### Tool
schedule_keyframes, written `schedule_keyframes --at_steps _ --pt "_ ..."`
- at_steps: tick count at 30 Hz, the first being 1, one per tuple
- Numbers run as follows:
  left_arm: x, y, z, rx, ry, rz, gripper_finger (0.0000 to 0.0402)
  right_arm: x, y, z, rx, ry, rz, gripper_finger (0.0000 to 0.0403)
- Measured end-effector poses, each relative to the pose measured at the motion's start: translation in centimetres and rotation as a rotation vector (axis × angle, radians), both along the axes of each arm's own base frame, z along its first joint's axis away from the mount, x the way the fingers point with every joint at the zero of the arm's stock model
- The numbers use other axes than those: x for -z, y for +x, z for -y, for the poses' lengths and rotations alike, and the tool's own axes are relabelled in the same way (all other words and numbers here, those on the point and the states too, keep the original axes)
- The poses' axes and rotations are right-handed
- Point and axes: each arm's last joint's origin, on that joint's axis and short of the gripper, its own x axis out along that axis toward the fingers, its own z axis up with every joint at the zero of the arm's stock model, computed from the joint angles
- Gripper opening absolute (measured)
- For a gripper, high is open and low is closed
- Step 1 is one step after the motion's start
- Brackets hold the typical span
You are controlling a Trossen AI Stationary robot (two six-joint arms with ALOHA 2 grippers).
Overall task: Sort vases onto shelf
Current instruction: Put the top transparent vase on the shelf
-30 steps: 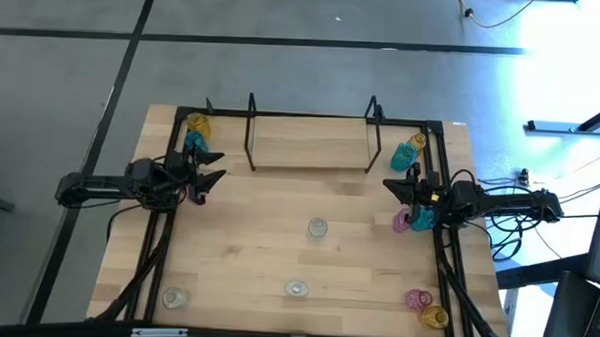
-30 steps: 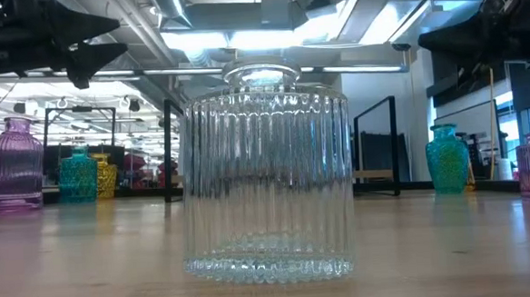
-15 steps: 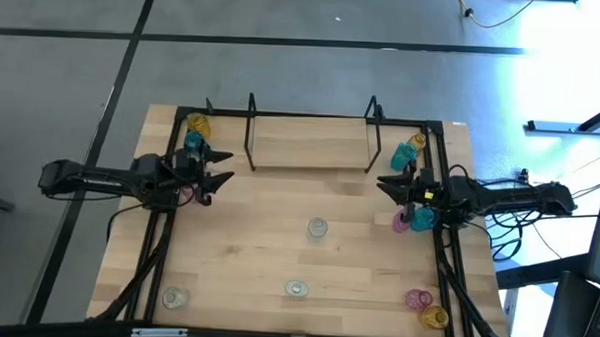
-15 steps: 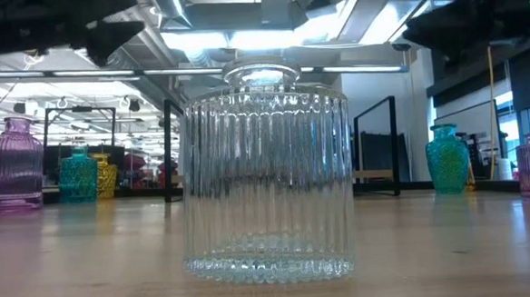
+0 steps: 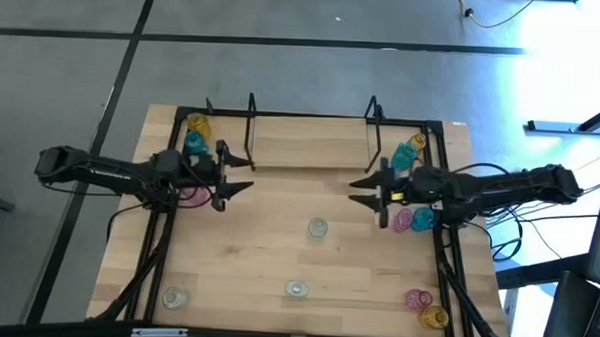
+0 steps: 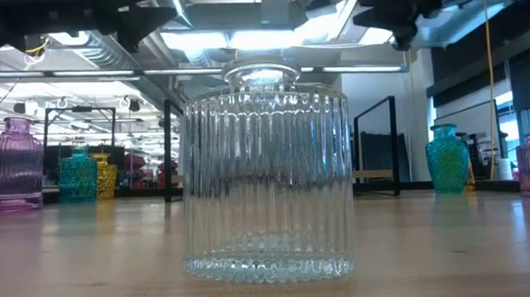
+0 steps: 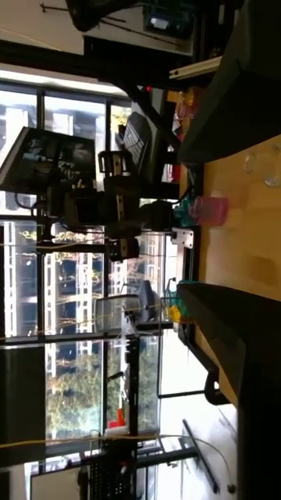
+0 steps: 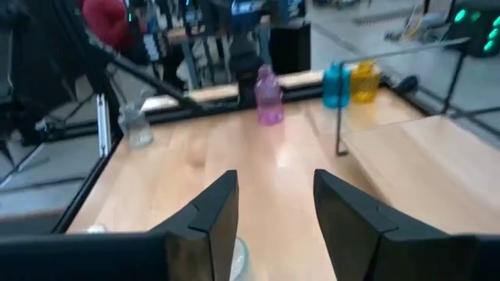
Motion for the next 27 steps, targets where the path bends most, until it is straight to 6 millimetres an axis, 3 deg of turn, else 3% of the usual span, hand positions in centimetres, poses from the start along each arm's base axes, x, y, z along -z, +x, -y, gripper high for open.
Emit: schedule_keyframes --at_steps 8,14,21,27 --pt "0.4 0.4 0.0 -0.026 -0.030 -0.024 0.0256 -0.9 4.9 -0.6 -0.054 0.012 -0.060 0.0152" --pt "0.4 0.4 0.0 -0.025 -0.046 -0.024 0.0256 0.4 7.5 -2.6 -0.175 -0.009 -0.161 0.0152" --pt "0.4 0.4 0.0 -0.029 -0.051 -0.022 0.0256 1.3 9.5 -4.9 -0.254 -0.072 -0.446 0.0152" --pt "0.4 0.4 0.0 -0.030 -0.053 -0.026 0.0256 2.0 10.9 -5.8 -0.264 -0.115 -0.566 0.0152"
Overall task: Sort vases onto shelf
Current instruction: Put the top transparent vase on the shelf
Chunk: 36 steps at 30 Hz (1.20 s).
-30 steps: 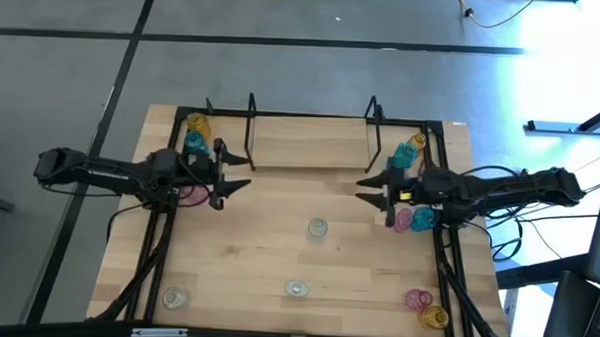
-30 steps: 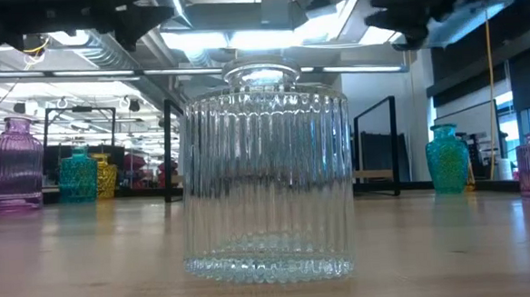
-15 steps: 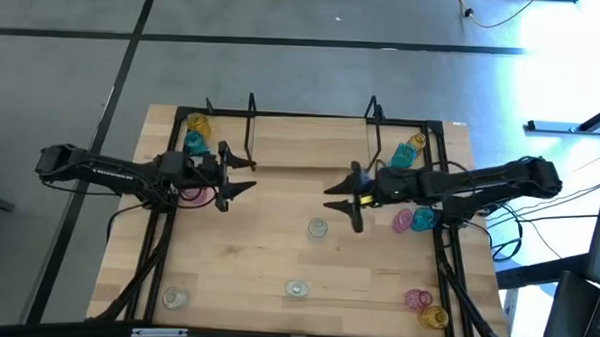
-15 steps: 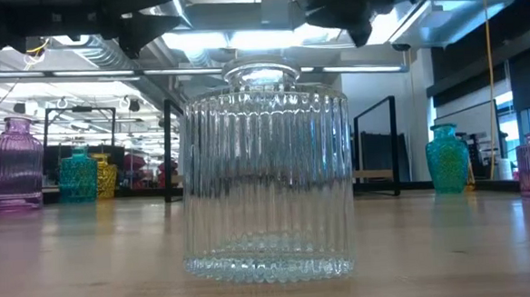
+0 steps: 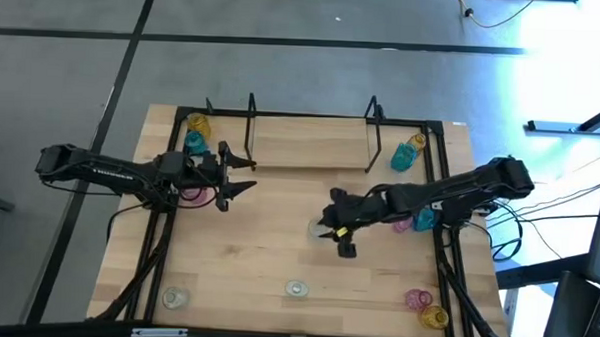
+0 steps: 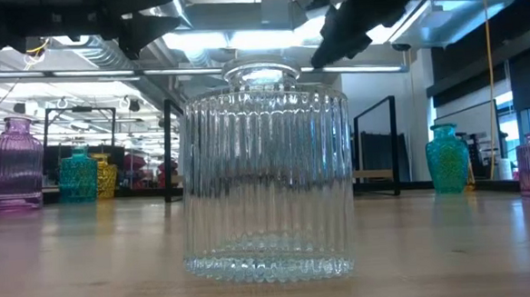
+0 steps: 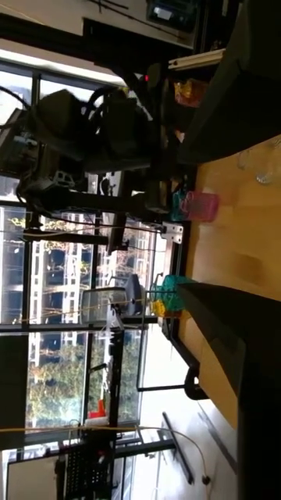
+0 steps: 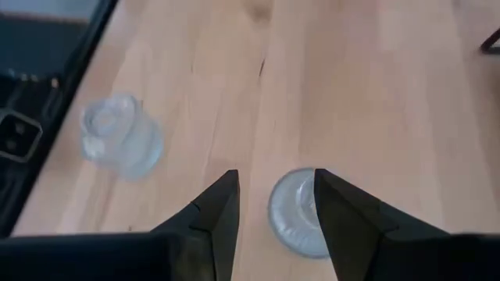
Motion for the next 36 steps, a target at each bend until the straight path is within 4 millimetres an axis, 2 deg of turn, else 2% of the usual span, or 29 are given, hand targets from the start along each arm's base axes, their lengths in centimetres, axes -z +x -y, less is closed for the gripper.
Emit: schedule_keyframes --at_steps 6,29,36 --pt "0.0 0.0 0.0 0.000 0.000 -0.004 0.0256 0.7 0.7 -0.1 -0.014 -0.023 -0.025 0.0152" --pt "0.0 0.0 0.0 0.001 -0.008 -0.003 0.0256 1.7 0.8 0.1 0.037 -0.101 -0.085 0.0151" --pt "0.0 0.0 0.0 0.001 -0.008 -0.003 0.0256 1.8 0.8 0.2 0.051 -0.124 -0.085 0.0112"
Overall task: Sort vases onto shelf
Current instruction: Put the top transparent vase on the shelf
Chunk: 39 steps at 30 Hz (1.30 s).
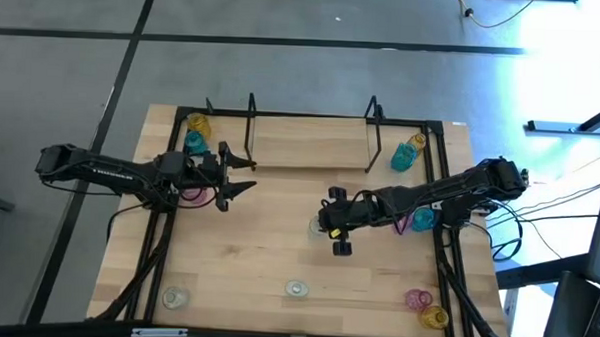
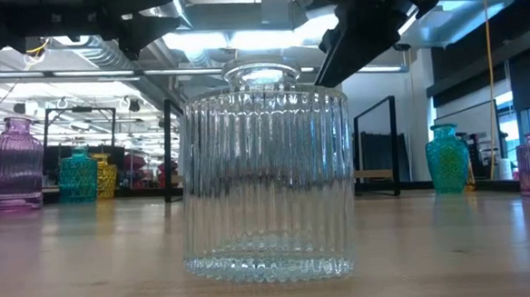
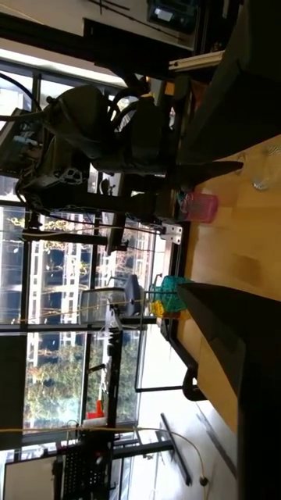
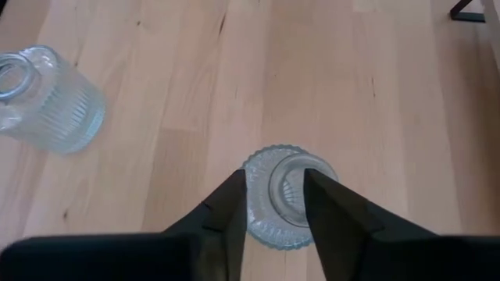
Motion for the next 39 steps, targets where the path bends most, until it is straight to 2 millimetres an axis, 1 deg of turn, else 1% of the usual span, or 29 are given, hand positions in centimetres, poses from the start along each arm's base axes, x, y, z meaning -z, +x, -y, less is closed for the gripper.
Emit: schedule_keyframes --at_steps 7,10,19,21,25,30,33,39 --pt "0.00 0.00 0.01 0.000 0.000 0.000 0.0256 0.21 0.04 0.02 -0.011 -0.018 -0.008 0.0063" --pt "0.00 0.00 0.01 0.000 0.000 0.000 0.0256 0.26 0.07 0.00 -0.012 -0.019 -0.009 0.0055" --pt "0.00 0.00 0.01 0.001 -0.001 0.000 0.0256 0.32 0.08 -0.01 -0.025 -0.028 -0.011 0.0048" --pt "0.00 0.00 0.00 0.000 -0.002 0.000 0.0256 0.32 0.09 0.03 -0.029 -0.051 -0.008 0.0039" --pt "0.00 0.00 0.01 0.001 -0.003 0.001 0.0256 0.34 0.08 0.06 -0.035 -0.083 -0.005 0.0008" --pt "0.00 0.00 0.00 0.000 -0.003 0.000 0.0256 0.33 0.08 0.11 -0.031 -0.092 -0.004 0.0011" --pt "0.00 0.00 0.01 0.001 -0.003 0.001 0.0256 0.14 -0.06 0.14 -0.034 -0.091 0.001 0.0004" --pt "0.00 0.00 0.00 0.000 -0.003 0.000 0.0256 -0.60 -0.78 0.42 -0.028 -0.120 0.003 0.0002"
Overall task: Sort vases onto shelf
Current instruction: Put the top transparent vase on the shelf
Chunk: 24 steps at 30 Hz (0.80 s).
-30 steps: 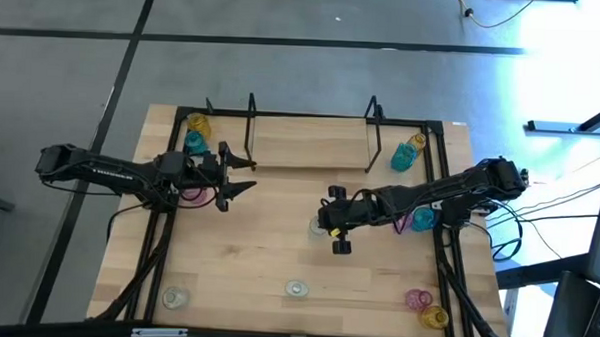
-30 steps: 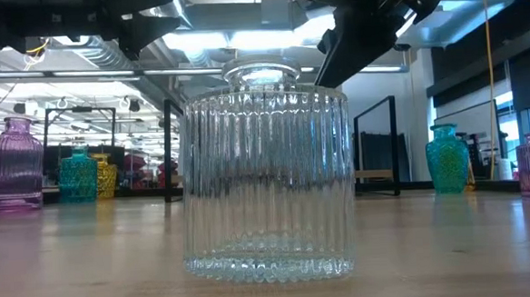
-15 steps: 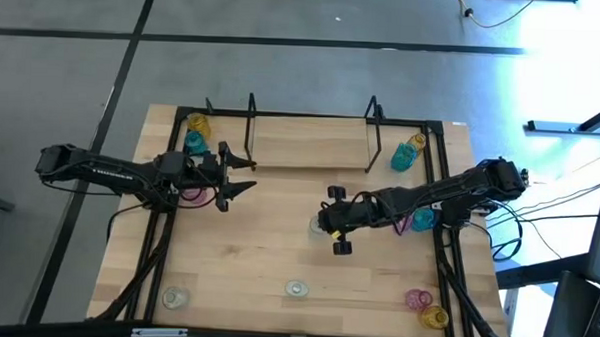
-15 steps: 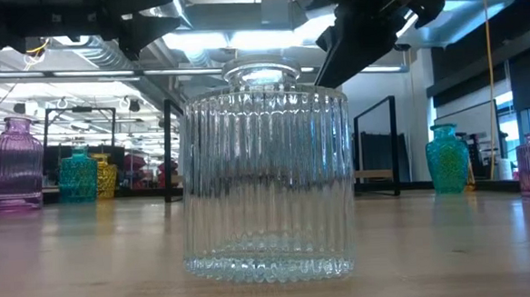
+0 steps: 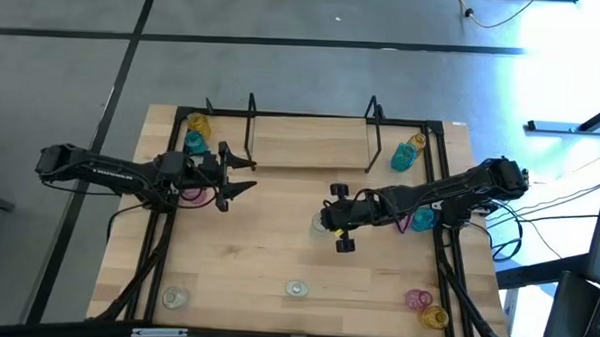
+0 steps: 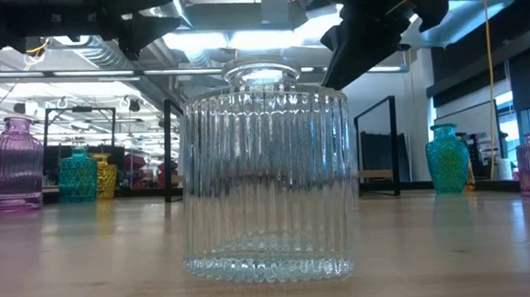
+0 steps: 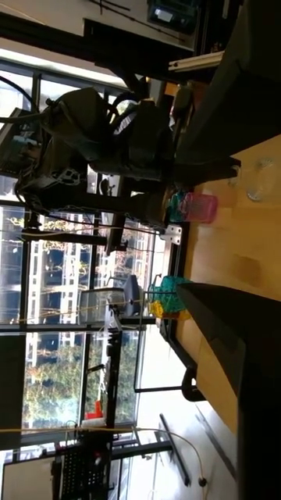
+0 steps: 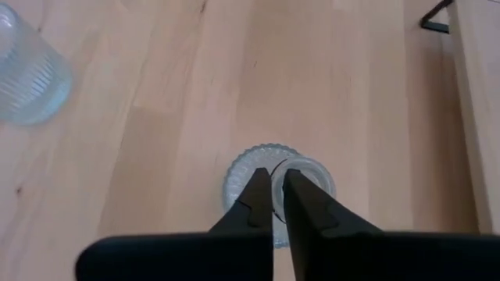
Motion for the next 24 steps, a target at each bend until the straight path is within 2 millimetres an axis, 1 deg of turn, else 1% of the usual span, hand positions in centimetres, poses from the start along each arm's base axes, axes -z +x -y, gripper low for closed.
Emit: schedule_keyframes --at_steps 5,11,19,24 --pt "0.0 0.0 0.0 0.000 0.000 0.000 0.0256 -1.4 -0.7 0.2 0.012 -0.010 0.039 0.0001" --pt "0.0 0.0 0.0 0.000 0.000 0.000 0.0256 -2.6 -1.7 0.6 0.040 -0.043 0.053 0.0001" --pt "0.0 0.0 0.0 0.000 0.000 0.000 0.0256 -2.2 -1.7 0.6 0.057 -0.030 0.025 0.0001" --pt "0.0 0.0 0.0 0.000 0.000 0.000 0.0256 -1.1 -1.1 0.4 0.063 -0.016 -0.002 0.0002"
